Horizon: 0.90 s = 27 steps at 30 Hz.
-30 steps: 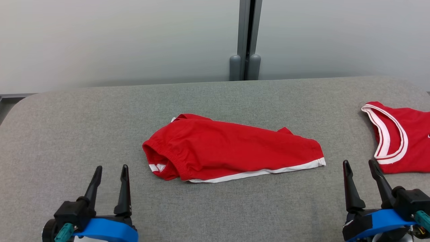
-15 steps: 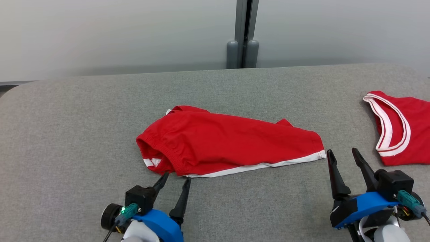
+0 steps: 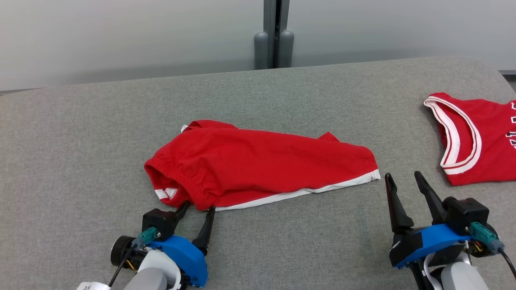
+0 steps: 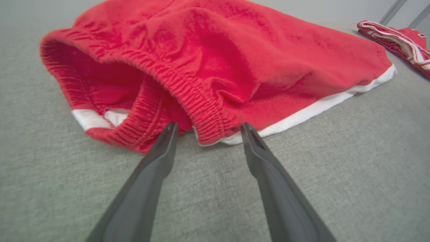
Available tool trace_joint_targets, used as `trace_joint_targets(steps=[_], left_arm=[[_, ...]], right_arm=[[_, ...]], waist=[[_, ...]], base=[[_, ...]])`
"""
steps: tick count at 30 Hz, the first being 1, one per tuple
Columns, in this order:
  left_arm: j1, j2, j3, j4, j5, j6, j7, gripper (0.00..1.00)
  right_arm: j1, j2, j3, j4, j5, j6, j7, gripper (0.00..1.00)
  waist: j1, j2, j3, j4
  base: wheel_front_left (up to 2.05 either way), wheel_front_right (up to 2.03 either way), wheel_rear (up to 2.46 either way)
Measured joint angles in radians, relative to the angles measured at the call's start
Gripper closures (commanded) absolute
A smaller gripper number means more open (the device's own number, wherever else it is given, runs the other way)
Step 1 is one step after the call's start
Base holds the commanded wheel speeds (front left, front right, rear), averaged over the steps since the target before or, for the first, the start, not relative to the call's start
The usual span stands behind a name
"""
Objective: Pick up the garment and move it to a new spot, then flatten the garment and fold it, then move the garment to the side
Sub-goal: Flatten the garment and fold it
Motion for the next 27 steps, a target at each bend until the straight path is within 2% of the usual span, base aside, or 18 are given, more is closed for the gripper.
trace_joint_targets(steps=[11, 12, 13, 14, 19, 27], left_arm=[[-0.030, -0.020, -0.018, 0.076, -0.027, 0.001, -0.030, 0.00], [-0.033, -0.020, -0.022, 0.083, -0.033, 0.000, -0.031, 0.40], [-0.035, -0.021, -0.027, 0.090, -0.038, -0.001, -0.031, 0.68], [-0.037, -0.021, -0.032, 0.094, -0.043, -0.001, -0.031, 1.00], [-0.051, -0.018, -0.055, 0.101, -0.071, -0.004, -0.034, 1.00], [-0.082, -0.010, -0.111, 0.096, -0.105, -0.004, -0.039, 1.00]], right_arm=[[-0.003, 0.000, 0.008, 0.015, 0.007, 0.000, -0.008, 0.00], [-0.003, 0.000, 0.009, 0.017, 0.008, 0.000, -0.008, 0.00], [-0.003, 0.000, 0.011, 0.020, 0.008, 0.000, -0.007, 0.00], [-0.005, 0.000, 0.012, 0.027, 0.008, 0.000, -0.001, 0.00], [-0.056, 0.000, 0.017, 0.095, 0.037, 0.000, 0.067, 0.00], [-0.225, 0.001, -0.014, 0.313, 0.057, 0.000, 0.152, 0.00]], waist=[[0.0000, 0.0000, 0.001, -0.010], [0.0000, 0.0000, 0.001, -0.011], [0.0000, 0.0000, 0.001, -0.012], [0.0000, 0.0000, 0.002, -0.014], [0.0000, 0.0000, 0.014, -0.021], [0.0001, 0.0000, 0.033, 0.004]], base=[[0.00, 0.00, 0.00], [0.00, 0.00, 0.00], [0.00, 0.00, 0.00], [0.00, 0.00, 0.00], [0.00, 0.00, 0.00], [0.00, 0.00, 0.00]])
